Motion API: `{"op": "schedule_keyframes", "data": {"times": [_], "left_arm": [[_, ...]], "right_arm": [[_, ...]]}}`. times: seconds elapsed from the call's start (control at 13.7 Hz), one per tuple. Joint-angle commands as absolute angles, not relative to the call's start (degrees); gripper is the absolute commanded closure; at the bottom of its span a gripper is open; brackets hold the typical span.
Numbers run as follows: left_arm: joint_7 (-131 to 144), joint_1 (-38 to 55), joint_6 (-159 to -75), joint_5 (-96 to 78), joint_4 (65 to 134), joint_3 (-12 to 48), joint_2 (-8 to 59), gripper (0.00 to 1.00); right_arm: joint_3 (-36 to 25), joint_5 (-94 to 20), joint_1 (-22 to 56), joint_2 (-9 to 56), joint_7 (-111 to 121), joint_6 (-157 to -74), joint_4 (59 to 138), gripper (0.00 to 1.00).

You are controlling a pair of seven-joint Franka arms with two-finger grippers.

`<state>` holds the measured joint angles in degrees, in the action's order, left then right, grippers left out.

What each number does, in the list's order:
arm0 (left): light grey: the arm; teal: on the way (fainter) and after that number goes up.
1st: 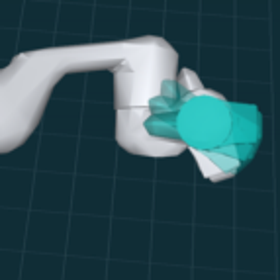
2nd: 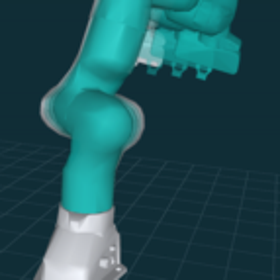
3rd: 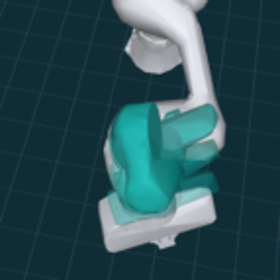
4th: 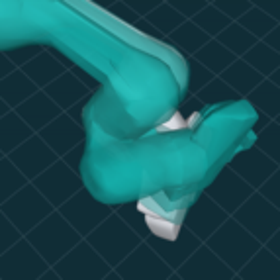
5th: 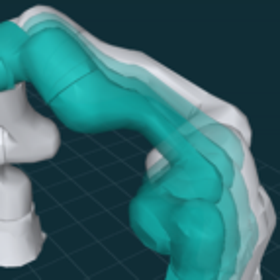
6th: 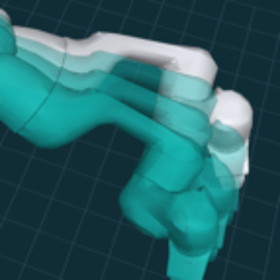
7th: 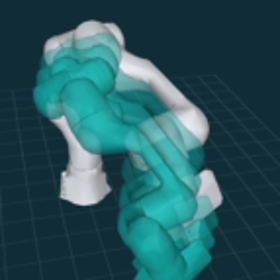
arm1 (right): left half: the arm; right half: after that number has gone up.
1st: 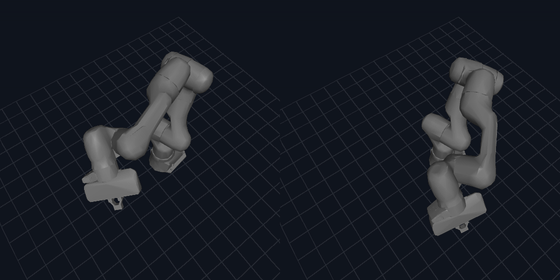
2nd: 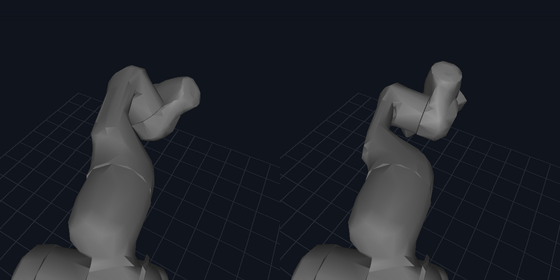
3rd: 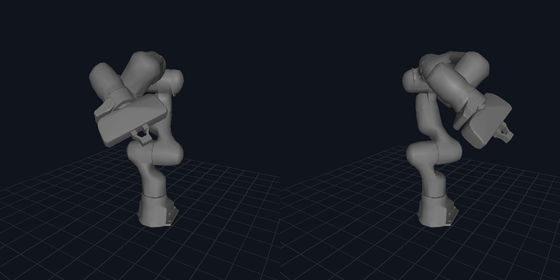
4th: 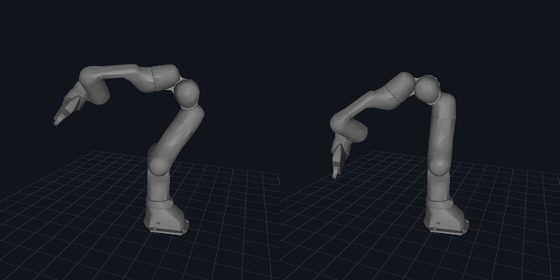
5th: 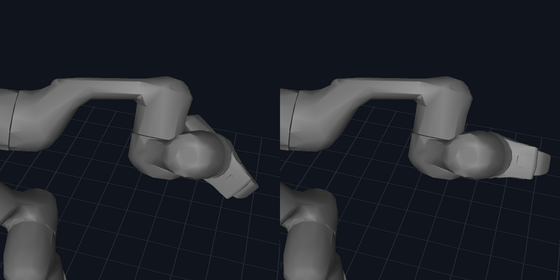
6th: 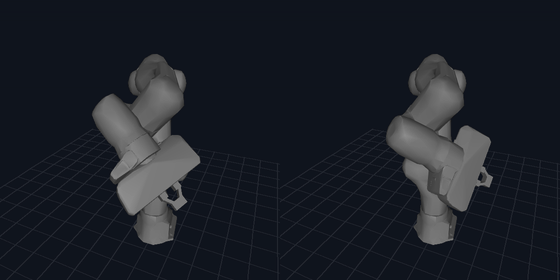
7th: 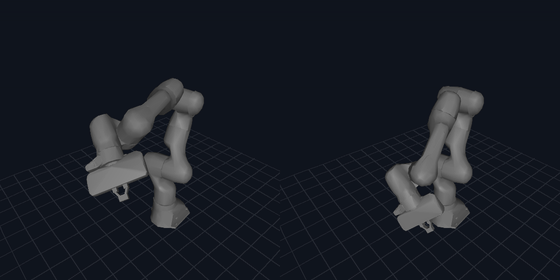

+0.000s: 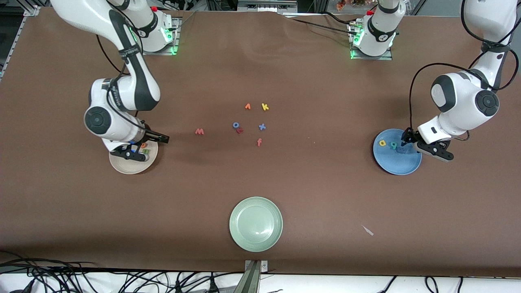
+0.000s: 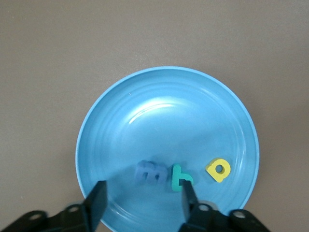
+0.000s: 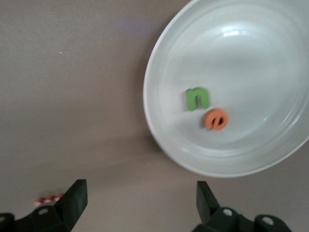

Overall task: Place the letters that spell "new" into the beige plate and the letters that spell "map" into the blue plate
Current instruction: 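Drop the a on the beige plate while the left gripper drops the m, then raise the left arm away while the right gripper reaches the pink w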

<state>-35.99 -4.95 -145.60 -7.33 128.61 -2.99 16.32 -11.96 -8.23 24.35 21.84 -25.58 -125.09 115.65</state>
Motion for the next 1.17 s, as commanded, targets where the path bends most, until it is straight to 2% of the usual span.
{"op": "schedule_keyframes", "data": {"times": [0.0, 0.22, 0.37, 0.58, 0.8, 1.1], "left_arm": [[-35.7, -4.8, -145.4, -6.5, 128.5, -3.1, 16.0, 0.0], [-36.4, -5.3, -143.9, -6.1, 129.2, -3.0, 14.1, 0.0], [-36.0, -5.3, -137.7, -6.0, 129.3, -2.9, 9.7, 0.0], [-35.9, -5.3, -134.8, -6.2, 129.3, -2.6, 3.9, 0.0], [-32.1, -4.2, -129.7, -6.0, 128.8, -2.5, -2.1, 0.0], [-21.3, -1.1, -117.3, 1.1, 125.7, -2.3, -11.2, 0.0]], "right_arm": [[-8.5, -8.9, 24.3, 20.6, -42.8, -125.2, 115.8, 0.0], [-5.9, -8.8, 24.3, 20.5, -56.3, -126.0, 115.9, 0.0], [-5.3, -8.6, 24.3, 20.5, -58.4, -125.5, 115.4, 0.0], [-5.5, -8.8, 24.2, 20.7, -65.9, -125.9, 115.1, 0.0], [-5.3, -9.0, 24.3, 21.1, -78.2, -130.4, 115.5, 0.0], [-3.7, -8.9, 27.3, 22.2, -91.5, -137.5, 117.2, 0.0]]}}
